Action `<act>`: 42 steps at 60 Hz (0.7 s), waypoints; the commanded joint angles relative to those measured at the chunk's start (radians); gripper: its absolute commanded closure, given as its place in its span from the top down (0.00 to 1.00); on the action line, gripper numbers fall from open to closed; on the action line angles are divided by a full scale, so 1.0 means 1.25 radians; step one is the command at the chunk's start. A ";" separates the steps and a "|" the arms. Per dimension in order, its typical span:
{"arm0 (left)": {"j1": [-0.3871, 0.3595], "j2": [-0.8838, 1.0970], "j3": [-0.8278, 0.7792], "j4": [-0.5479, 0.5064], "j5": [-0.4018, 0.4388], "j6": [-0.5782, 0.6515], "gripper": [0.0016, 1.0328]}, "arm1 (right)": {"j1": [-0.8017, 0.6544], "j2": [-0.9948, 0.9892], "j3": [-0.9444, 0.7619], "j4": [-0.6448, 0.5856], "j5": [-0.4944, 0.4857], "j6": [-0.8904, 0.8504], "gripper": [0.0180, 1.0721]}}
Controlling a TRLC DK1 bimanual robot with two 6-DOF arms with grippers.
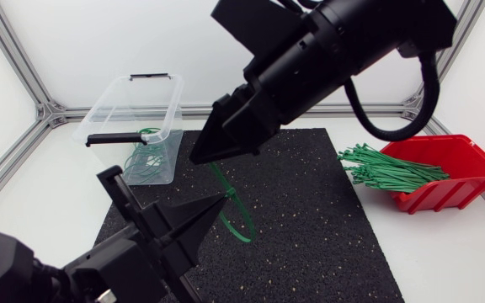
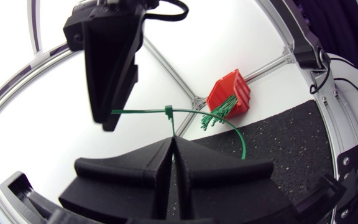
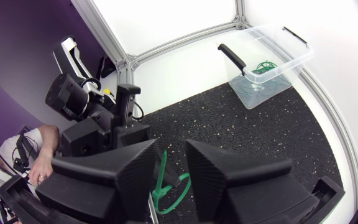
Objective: Take a green cable tie from the red box, thread the tail through the head to close it, then place it in the transparent bin on the left.
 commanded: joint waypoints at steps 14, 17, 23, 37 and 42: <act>0.183 -0.082 0.069 -0.141 0.085 -0.020 0.03 | -0.085 -0.051 -0.046 0.002 0.003 -0.029 0.96; 0.233 -0.089 0.090 -0.172 0.118 -0.031 0.03 | -0.111 -0.048 -0.056 0.003 0.005 -0.039 0.96; 0.336 -0.071 0.150 -0.219 0.159 -0.052 0.03 | -0.155 -0.037 -0.085 0.005 0.032 -0.076 0.96; 0.628 0.092 0.351 -0.301 0.303 -0.115 0.03 | -0.247 -0.030 -0.135 0.061 0.081 -0.121 0.96; 0.691 0.183 0.447 -0.343 0.303 -0.119 0.03 | -0.265 -0.033 -0.150 0.083 0.100 -0.126 0.96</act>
